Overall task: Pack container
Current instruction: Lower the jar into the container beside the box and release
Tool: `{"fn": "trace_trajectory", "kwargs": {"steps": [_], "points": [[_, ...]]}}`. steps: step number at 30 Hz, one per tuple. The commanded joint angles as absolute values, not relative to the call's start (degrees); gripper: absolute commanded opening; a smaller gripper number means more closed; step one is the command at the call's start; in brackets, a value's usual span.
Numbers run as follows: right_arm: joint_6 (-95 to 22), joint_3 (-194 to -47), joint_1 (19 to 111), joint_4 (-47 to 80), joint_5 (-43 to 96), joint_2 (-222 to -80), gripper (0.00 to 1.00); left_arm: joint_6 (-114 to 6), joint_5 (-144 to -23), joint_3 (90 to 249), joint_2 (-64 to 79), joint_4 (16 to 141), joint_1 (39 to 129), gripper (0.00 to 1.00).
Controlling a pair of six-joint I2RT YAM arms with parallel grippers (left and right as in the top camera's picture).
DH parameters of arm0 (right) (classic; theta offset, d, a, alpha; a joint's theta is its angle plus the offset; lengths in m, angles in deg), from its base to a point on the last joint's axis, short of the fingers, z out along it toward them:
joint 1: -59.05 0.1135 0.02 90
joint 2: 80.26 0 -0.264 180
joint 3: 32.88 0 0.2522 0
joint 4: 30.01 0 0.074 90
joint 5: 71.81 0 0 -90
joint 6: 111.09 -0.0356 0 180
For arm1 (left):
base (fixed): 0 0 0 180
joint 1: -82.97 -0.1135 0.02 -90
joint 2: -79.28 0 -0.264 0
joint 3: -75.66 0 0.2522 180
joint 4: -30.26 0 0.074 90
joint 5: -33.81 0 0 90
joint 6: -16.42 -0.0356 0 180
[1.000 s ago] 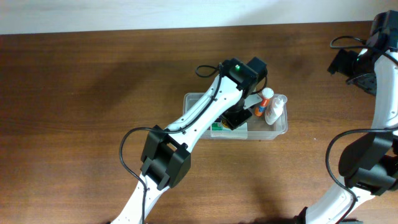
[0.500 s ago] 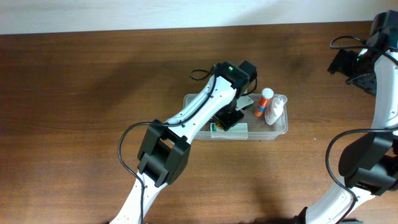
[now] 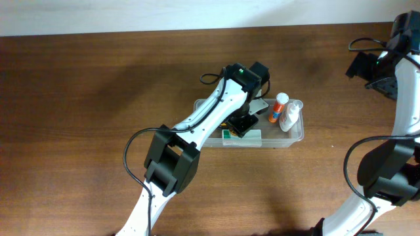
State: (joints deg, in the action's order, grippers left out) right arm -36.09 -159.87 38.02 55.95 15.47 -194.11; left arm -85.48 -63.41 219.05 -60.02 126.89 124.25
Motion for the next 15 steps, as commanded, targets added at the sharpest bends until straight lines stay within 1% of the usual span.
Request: {"fn": "trace_trajectory", "kwargs": {"steps": [1,3,4,5,13,14,15], "points": [[-36.38,-159.69,37.64,55.97,14.97,-194.54,0.98,-86.53,-65.25,218.83,-60.66,126.83,124.16,0.41],[-36.38,-159.69,37.64,55.97,14.97,-194.54,0.98,-86.53,-65.25,218.83,-60.66,126.83,124.34,0.42],[-36.4,-159.69,37.64,55.97,14.95,-194.54,0.98,-86.55,-65.23,218.83,-60.66,126.78,124.45,0.51],[-36.38,-159.69,37.64,55.97,14.97,-194.54,0.98,-86.55,-65.23,218.83,-60.66,126.74,124.47,0.55],[-36.4,-159.69,37.64,55.97,14.97,-194.54,0.98,-86.53,-65.18,218.94,-60.63,126.72,124.45,0.57],[-36.38,-159.69,37.64,55.97,14.97,-194.54,0.98,-86.51,-65.18,219.16,-60.63,126.74,124.43,0.61],[-36.38,-159.69,37.64,55.97,14.95,-194.52,0.98,-86.49,-64.94,219.44,-60.63,126.8,124.43,0.62]]}}
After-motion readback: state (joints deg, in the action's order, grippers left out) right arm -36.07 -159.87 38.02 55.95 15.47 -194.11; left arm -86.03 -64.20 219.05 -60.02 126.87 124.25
